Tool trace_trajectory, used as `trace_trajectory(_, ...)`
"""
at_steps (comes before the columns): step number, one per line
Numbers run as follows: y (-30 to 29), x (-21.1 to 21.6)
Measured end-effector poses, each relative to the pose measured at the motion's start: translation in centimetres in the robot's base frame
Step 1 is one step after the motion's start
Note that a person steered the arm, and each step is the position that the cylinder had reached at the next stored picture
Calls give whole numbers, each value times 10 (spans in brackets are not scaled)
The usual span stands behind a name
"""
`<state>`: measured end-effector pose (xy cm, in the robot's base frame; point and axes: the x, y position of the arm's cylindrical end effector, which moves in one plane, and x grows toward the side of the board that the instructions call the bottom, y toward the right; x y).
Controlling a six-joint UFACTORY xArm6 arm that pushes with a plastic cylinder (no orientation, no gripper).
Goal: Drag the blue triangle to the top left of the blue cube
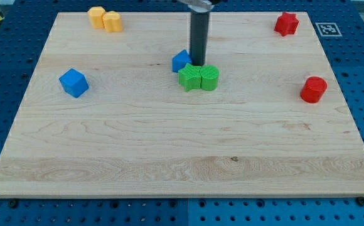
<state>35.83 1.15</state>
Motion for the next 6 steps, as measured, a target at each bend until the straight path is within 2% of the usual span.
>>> trace_trajectory(4, -153, 2)
trace_trajectory(5, -168, 2)
trace_trajectory(6, -141, 2)
